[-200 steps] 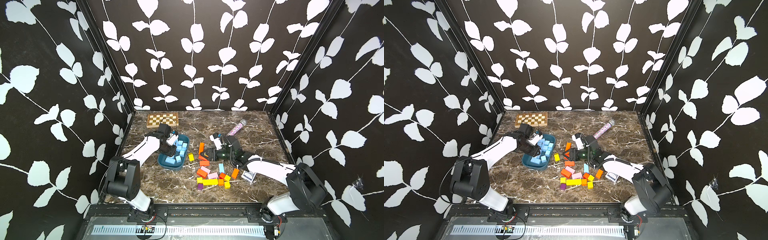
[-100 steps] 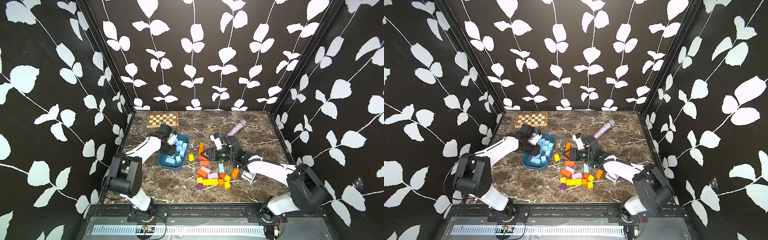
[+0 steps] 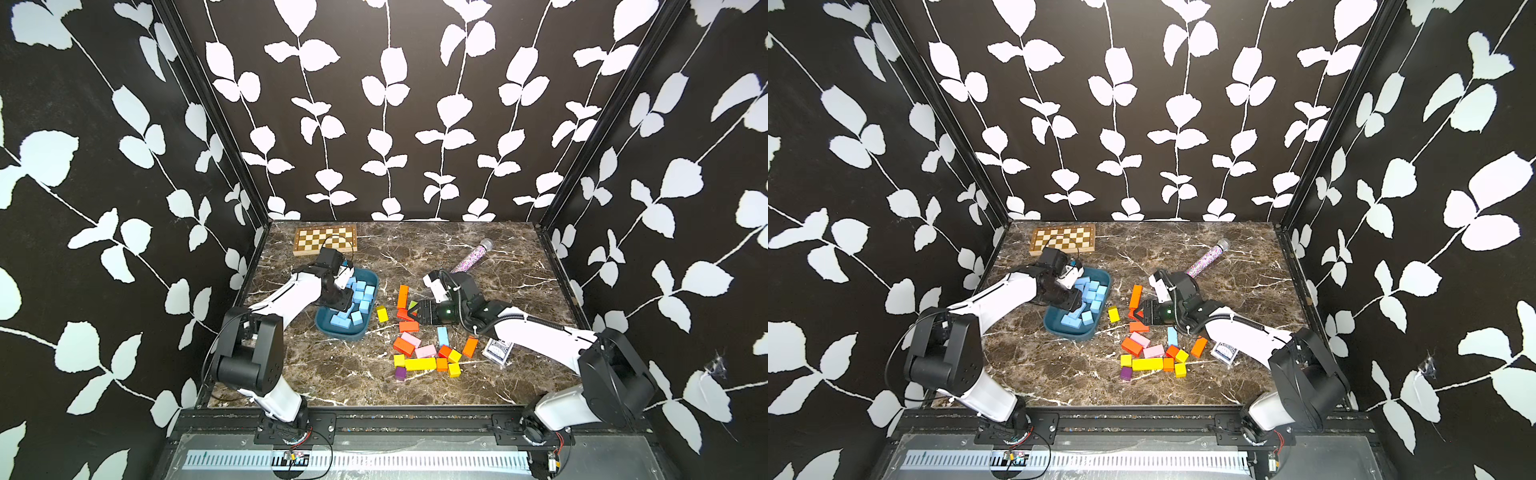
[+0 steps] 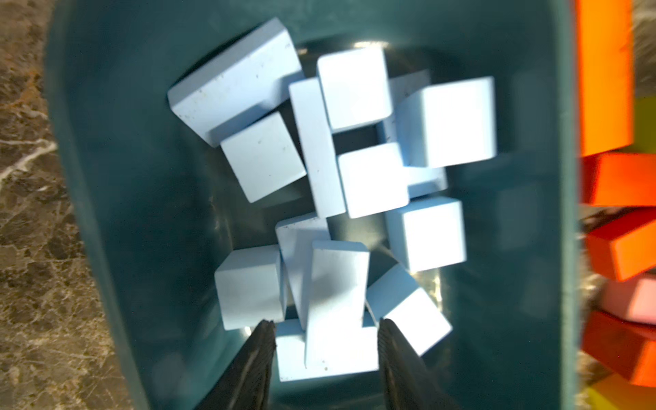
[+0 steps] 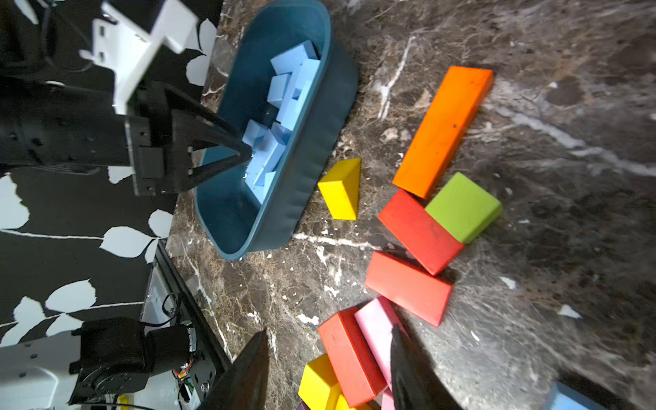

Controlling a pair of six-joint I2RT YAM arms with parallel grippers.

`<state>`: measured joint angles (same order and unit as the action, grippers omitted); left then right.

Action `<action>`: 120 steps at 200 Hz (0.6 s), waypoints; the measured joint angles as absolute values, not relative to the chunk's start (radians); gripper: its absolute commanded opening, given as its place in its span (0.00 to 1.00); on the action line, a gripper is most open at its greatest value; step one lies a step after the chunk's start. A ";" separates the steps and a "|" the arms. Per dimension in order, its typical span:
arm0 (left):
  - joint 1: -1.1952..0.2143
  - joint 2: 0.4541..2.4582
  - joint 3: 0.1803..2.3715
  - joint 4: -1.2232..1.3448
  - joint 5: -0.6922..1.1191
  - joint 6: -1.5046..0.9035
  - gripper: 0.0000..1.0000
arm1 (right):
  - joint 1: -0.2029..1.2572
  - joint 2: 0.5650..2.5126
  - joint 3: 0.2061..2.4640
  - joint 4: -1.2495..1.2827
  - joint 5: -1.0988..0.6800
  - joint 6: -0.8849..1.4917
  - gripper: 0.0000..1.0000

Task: Pick out the blue building blocks
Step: Place the building block in the storage box, then pick up the building block from the center of the board.

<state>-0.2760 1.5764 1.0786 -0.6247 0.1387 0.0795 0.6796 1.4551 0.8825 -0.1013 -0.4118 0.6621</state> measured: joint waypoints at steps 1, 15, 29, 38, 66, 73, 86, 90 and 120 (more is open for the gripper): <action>-0.276 1.575 1.079 -0.625 0.140 0.080 0.57 | 0.680 1.455 0.888 -0.113 -0.408 0.662 0.49; -0.276 1.537 1.079 -0.622 0.196 0.101 0.60 | 0.678 1.455 0.933 -0.220 -0.366 0.654 0.49; -0.276 1.503 1.078 -0.613 0.286 0.121 0.61 | 0.675 1.452 0.974 -0.336 -0.324 0.647 0.49; -0.276 1.486 1.072 -0.594 0.347 0.115 0.61 | 0.674 1.452 0.999 -0.411 -0.297 0.646 0.49; -0.276 1.419 0.958 -0.467 0.482 0.067 0.61 | 0.674 1.464 1.095 -0.675 -0.205 0.646 0.50; -0.276 1.404 0.933 -0.459 0.499 0.063 0.62 | 0.674 1.475 1.120 -0.731 -0.184 0.647 0.50; -0.276 1.386 0.906 -0.453 0.513 0.060 0.62 | 0.677 1.495 1.147 -0.810 -0.159 0.647 0.50; -0.276 1.383 0.902 -0.451 0.515 0.060 0.62 | 0.678 1.502 1.151 -0.828 -0.151 0.647 0.50; -0.276 1.363 0.887 -0.415 0.520 0.056 0.63 | 0.681 1.578 1.154 -0.923 -0.130 0.646 0.50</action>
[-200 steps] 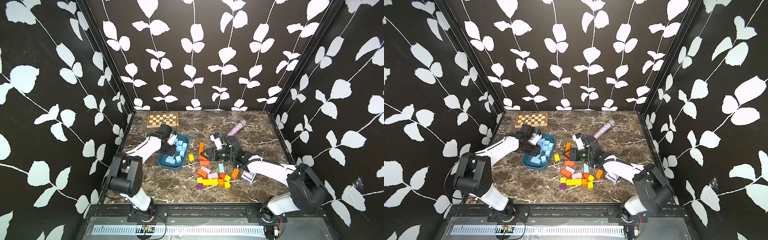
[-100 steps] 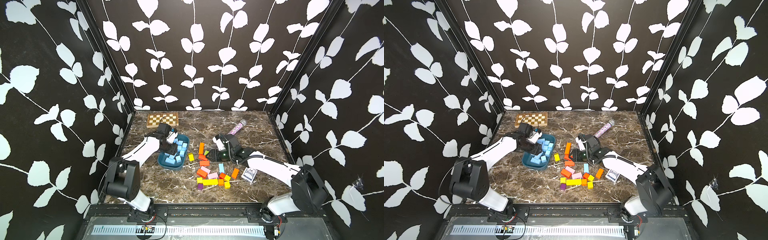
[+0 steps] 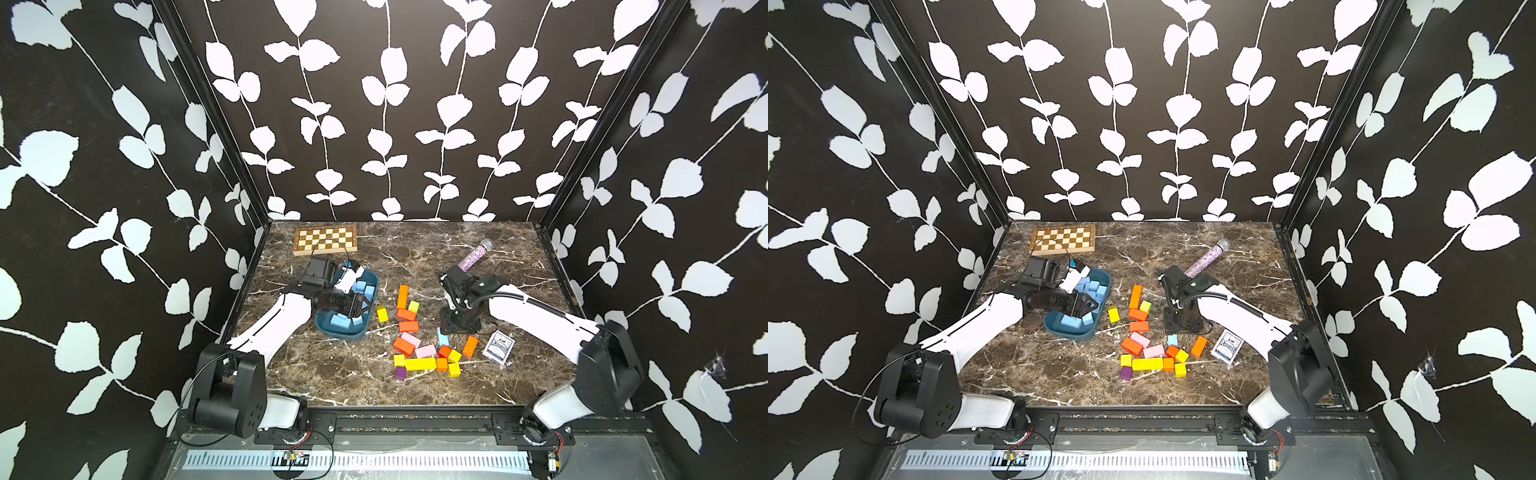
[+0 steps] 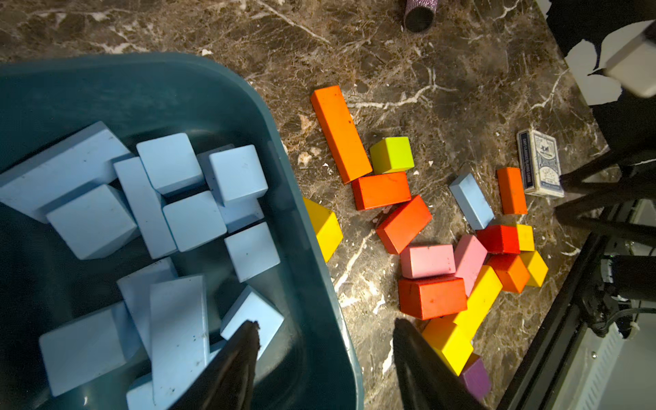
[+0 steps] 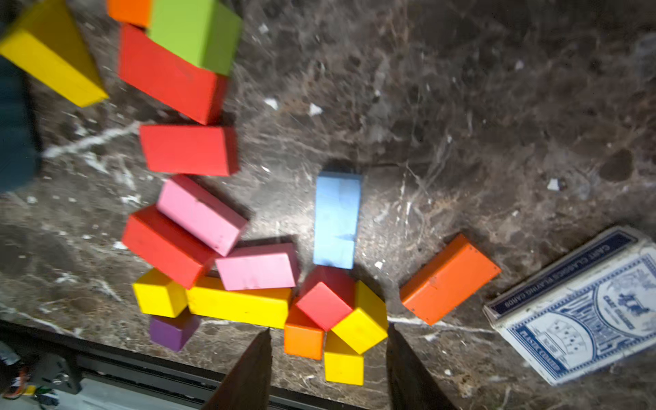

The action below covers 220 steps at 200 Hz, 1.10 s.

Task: Pick out the blue building blocks
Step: Pick up the building block from the center of the board.

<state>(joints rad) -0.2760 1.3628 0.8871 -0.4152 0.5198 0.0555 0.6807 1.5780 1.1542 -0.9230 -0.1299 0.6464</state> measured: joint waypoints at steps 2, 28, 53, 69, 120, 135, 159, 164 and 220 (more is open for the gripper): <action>-0.276 1.362 0.886 -0.413 0.520 0.056 0.63 | 0.681 1.585 1.155 -0.926 -0.130 0.646 0.50; -0.276 1.353 0.870 -0.388 0.537 0.030 0.63 | 0.681 1.672 1.171 -0.932 -0.131 0.646 0.50; -0.276 1.353 0.855 -0.373 0.545 0.010 0.63 | 0.681 1.728 1.190 -0.925 -0.128 0.641 0.50; -0.276 1.351 0.846 -0.367 0.547 0.001 0.63 | 0.681 1.758 1.208 -0.921 -0.118 0.638 0.49; -0.276 1.295 0.800 -0.353 0.549 -0.026 0.63 | 0.681 1.835 1.231 -0.868 -0.104 0.619 0.47; -0.276 1.282 0.786 -0.348 0.550 -0.030 0.63 | 0.680 1.856 1.232 -0.851 -0.104 0.617 0.46; -0.276 1.271 0.764 -0.338 0.551 -0.038 0.62 | 0.680 1.885 1.232 -0.832 -0.104 0.607 0.35; -0.276 1.269 0.757 -0.334 0.552 -0.042 0.62 | 0.680 1.888 1.236 -0.834 -0.104 0.605 0.30; -0.276 1.207 0.660 -0.223 0.646 -0.118 0.64 | 0.679 1.872 1.238 -0.768 -0.120 0.586 0.12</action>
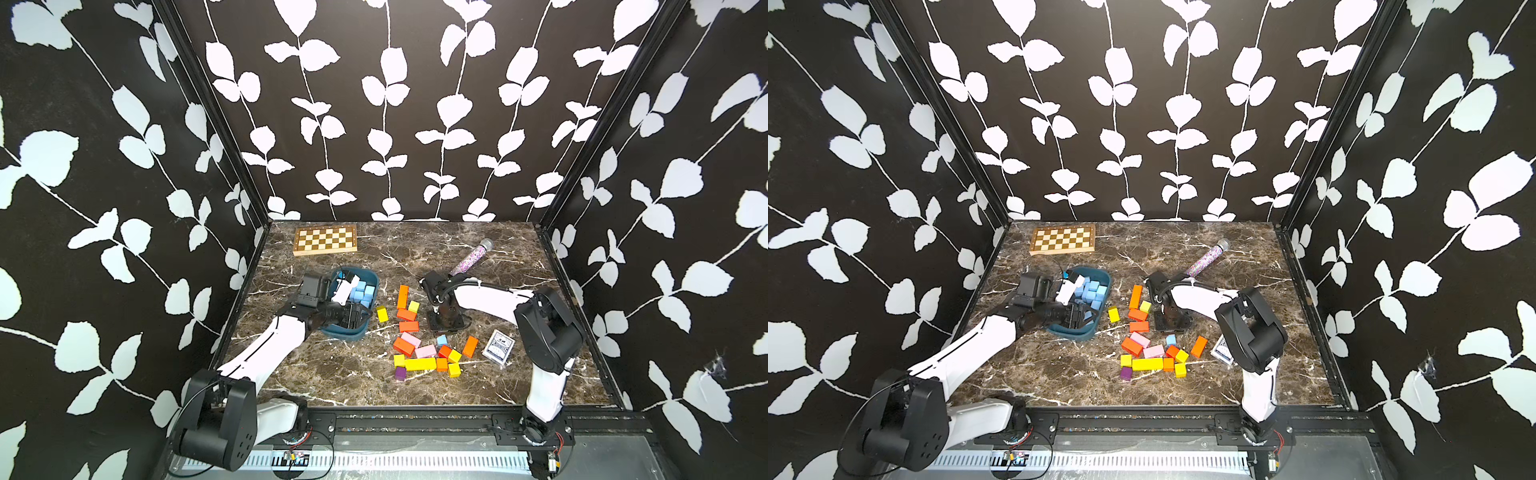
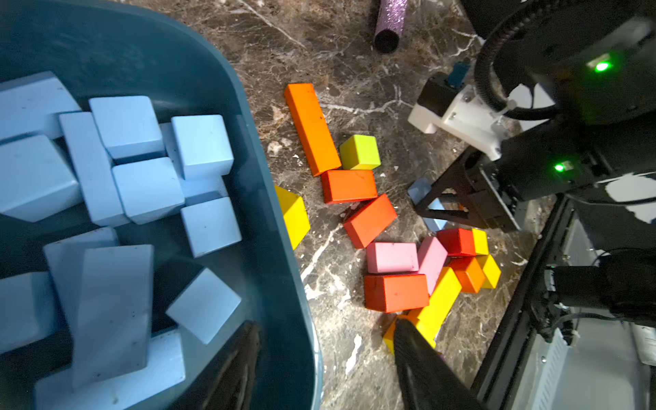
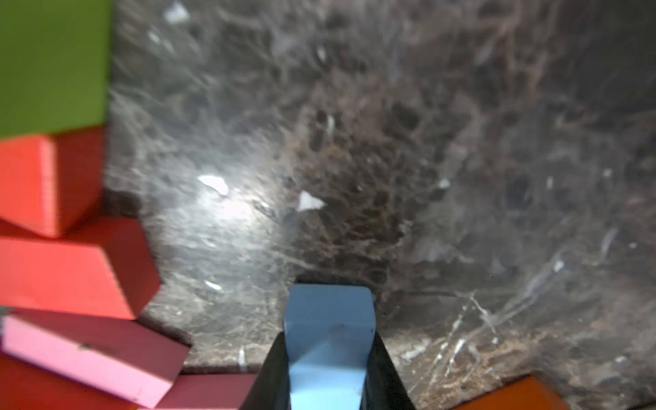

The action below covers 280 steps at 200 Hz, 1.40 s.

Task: Pick out the blue building blocks
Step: Pick up the building block from the center of the board.

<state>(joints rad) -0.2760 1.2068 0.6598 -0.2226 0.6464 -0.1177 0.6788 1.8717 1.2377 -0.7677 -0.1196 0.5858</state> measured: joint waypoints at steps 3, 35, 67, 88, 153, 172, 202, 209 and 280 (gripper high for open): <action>-0.276 1.206 0.656 -0.212 0.656 -0.124 0.64 | 0.679 1.864 1.235 -0.757 -0.124 0.583 0.11; -0.276 1.206 0.585 0.028 0.794 -0.288 0.66 | 0.678 1.701 1.171 -0.596 -0.202 0.575 0.10; -0.281 1.211 0.516 0.307 0.888 -0.487 0.67 | 0.671 1.508 1.067 -0.315 -0.355 0.589 0.10; -0.298 1.211 0.513 0.424 0.932 -0.552 0.69 | 0.668 1.474 1.050 -0.160 -0.457 0.605 0.09; -0.386 1.225 0.523 0.599 1.023 -0.638 0.67 | 0.660 1.507 1.051 0.163 -0.717 0.698 0.09; -0.386 1.231 0.524 0.618 1.026 -0.651 0.61 | 0.658 1.526 1.051 0.233 -0.770 0.728 0.09; -0.386 1.246 0.540 0.642 1.030 -0.680 0.46 | 0.658 1.539 1.045 0.311 -0.831 0.763 0.09; -0.386 1.248 0.544 0.651 1.032 -0.686 0.44 | 0.658 1.539 1.043 0.324 -0.838 0.768 0.09; -0.387 1.248 0.553 0.682 1.029 -0.724 0.37 | 0.658 1.546 1.023 0.381 -0.888 0.791 0.13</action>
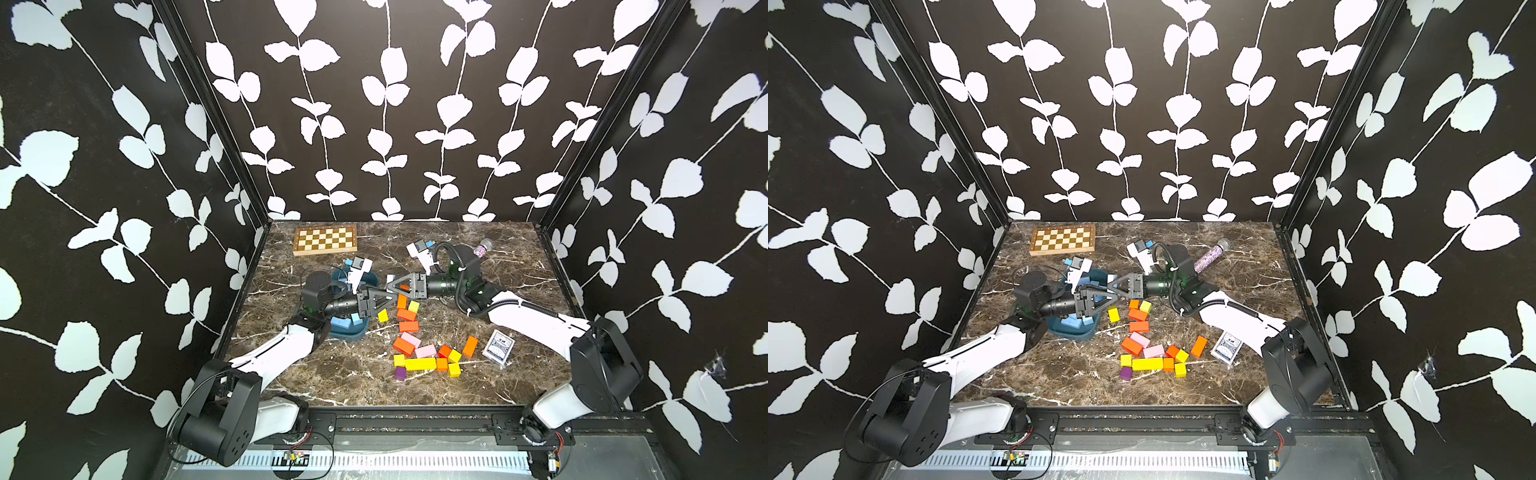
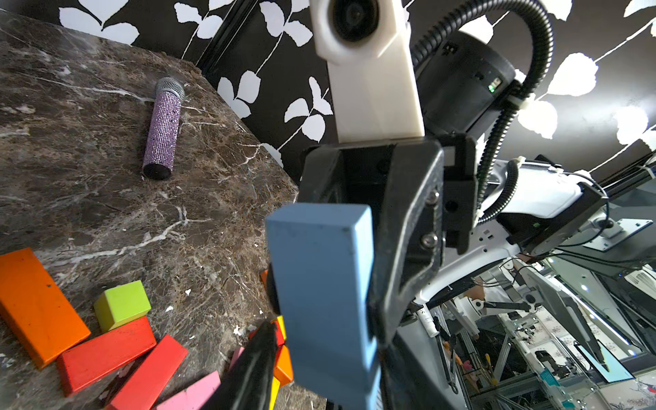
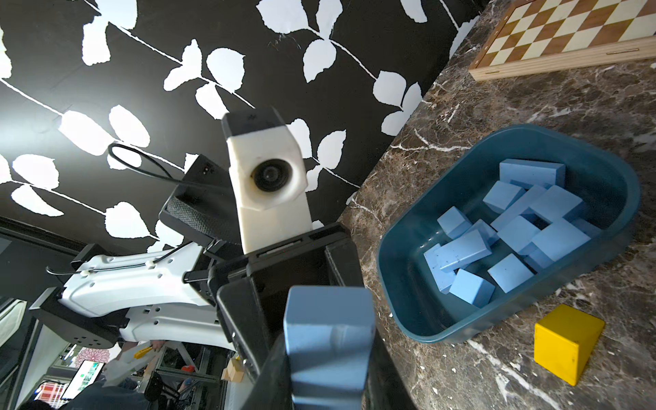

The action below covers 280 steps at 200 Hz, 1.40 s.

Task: Pick out the blue building blocks
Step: Pick up the building block from the center of the board, then place the building block in the storage box.

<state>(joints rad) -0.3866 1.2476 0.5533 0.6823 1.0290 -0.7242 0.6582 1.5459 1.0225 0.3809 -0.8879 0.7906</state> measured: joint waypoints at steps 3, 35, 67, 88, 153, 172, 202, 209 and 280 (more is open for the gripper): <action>-0.387 1.248 0.553 0.683 1.029 -0.721 0.35 | 0.658 1.546 1.021 0.383 -0.889 0.791 0.13; -0.388 1.251 0.557 0.653 1.021 -0.719 0.16 | 0.654 1.549 1.008 0.399 -0.891 0.797 0.42; -0.391 1.251 0.590 0.467 0.967 -0.634 0.08 | 0.647 1.548 0.997 0.368 -0.845 0.802 0.56; -0.390 1.251 0.620 0.335 0.934 -0.574 0.07 | 0.636 1.525 0.955 0.354 -0.791 0.801 0.58; -0.383 1.266 0.839 -0.259 0.597 -0.233 0.07 | 0.596 1.386 0.884 0.150 -0.563 0.738 0.58; -0.374 1.288 0.893 -0.385 0.435 -0.139 0.07 | 0.596 1.359 0.867 0.128 -0.527 0.725 0.57; -0.357 1.367 0.916 -0.484 0.263 -0.065 0.09 | 0.596 1.356 0.844 0.099 -0.508 0.717 0.57; -0.356 1.388 0.916 -0.498 0.239 -0.057 0.10 | 0.596 1.356 0.840 0.090 -0.507 0.715 0.57; -0.356 1.501 0.953 -0.559 0.105 -0.037 0.19 | 0.596 1.348 0.822 0.046 -0.475 0.702 0.56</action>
